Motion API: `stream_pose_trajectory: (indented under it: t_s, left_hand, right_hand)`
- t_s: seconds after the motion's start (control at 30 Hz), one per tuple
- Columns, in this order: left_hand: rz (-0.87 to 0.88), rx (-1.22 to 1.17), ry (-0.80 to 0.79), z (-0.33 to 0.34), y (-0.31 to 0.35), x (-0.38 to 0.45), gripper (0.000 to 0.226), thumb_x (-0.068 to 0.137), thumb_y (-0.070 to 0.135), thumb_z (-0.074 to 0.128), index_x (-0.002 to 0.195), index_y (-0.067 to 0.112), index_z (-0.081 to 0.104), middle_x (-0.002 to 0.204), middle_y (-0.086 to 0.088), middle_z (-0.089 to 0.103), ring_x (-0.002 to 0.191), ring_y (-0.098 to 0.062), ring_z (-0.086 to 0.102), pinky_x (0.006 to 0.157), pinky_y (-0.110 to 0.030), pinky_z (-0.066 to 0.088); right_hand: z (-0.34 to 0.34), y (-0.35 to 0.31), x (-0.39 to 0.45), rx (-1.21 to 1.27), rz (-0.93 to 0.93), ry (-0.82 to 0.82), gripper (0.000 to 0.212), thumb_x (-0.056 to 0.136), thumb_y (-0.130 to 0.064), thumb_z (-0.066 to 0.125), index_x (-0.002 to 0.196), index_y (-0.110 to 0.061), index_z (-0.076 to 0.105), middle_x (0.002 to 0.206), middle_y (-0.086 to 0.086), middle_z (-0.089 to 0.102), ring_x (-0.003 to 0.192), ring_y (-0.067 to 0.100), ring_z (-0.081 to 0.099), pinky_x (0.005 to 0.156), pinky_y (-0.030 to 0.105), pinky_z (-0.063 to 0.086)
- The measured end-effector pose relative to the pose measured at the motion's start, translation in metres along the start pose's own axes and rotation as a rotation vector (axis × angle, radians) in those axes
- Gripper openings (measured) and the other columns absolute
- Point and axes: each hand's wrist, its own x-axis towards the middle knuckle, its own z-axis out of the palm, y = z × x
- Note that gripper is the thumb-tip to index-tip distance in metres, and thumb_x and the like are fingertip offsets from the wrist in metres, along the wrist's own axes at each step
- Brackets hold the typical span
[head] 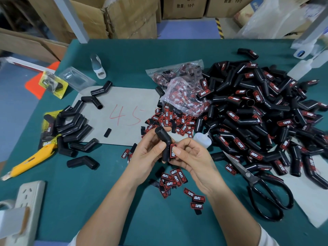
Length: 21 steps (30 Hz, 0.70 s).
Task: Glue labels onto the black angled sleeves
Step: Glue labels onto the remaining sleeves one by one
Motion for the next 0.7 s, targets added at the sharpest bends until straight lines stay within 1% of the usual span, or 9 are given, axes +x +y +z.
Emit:
stream_pose_trajectory:
  t_s: [0.17,0.33,0.47,0.6,0.67,0.7]
  left_hand:
    - [-0.008,-0.012,0.006,0.0005,0.0007,0.0,0.05,0.087,0.053,0.081,0.131,0.032,0.068,0.107,0.001,0.069,0.099,-0.015,0.067,0.076,-0.027,0.056]
    - [-0.004,0.0,0.003,-0.0027,-0.0027,0.0,0.038,0.094,0.035,0.073,0.131,0.032,0.068,0.107,0.002,0.069,0.096,-0.012,0.066,0.073,-0.021,0.054]
    - [0.001,0.008,-0.007,-0.0034,-0.0037,0.0009,0.039,0.094,0.036,0.073,0.133,0.031,0.067,0.107,0.002,0.068,0.095,-0.011,0.065,0.073,-0.02,0.053]
    - [-0.003,0.015,-0.002,-0.004,-0.0051,0.0009,0.036,0.096,0.028,0.065,0.132,0.031,0.068,0.107,0.002,0.068,0.095,-0.012,0.065,0.073,-0.02,0.053]
    - [-0.004,0.02,-0.004,-0.0032,-0.0044,0.0012,0.036,0.096,0.03,0.068,0.132,0.031,0.068,0.107,0.001,0.068,0.095,-0.012,0.065,0.073,-0.02,0.053]
    - [-0.002,0.017,-0.006,-0.0025,-0.0037,0.0013,0.038,0.095,0.035,0.072,0.132,0.03,0.067,0.107,0.001,0.068,0.096,-0.013,0.065,0.074,-0.021,0.054]
  right_hand:
    - [0.0012,-0.0004,0.0,-0.029,0.013,-0.019,0.007,0.084,-0.015,0.077,0.082,-0.02,0.073,0.102,0.019,0.072,0.092,0.03,0.074,0.083,0.032,0.061]
    - [0.0015,-0.0001,-0.0004,-0.028,0.017,-0.015,0.006,0.082,-0.016,0.078,0.082,-0.02,0.073,0.099,0.017,0.074,0.091,0.028,0.074,0.082,0.031,0.061]
    - [0.002,-0.0004,-0.0004,-0.04,0.013,-0.006,0.006,0.081,-0.018,0.079,0.081,-0.021,0.074,0.099,0.017,0.073,0.09,0.028,0.074,0.082,0.031,0.061]
    - [0.0012,0.0005,0.0002,-0.049,0.01,-0.003,0.008,0.08,-0.019,0.08,0.082,-0.019,0.073,0.099,0.017,0.073,0.09,0.027,0.074,0.082,0.031,0.061]
    - [0.0009,0.0006,0.0006,-0.057,0.009,0.007,0.008,0.08,-0.019,0.081,0.082,-0.019,0.073,0.101,0.019,0.072,0.091,0.029,0.073,0.082,0.031,0.061]
    - [0.0006,0.0008,0.0007,-0.061,0.008,0.012,0.008,0.08,-0.02,0.081,0.082,-0.02,0.073,0.102,0.02,0.071,0.092,0.03,0.073,0.082,0.032,0.061]
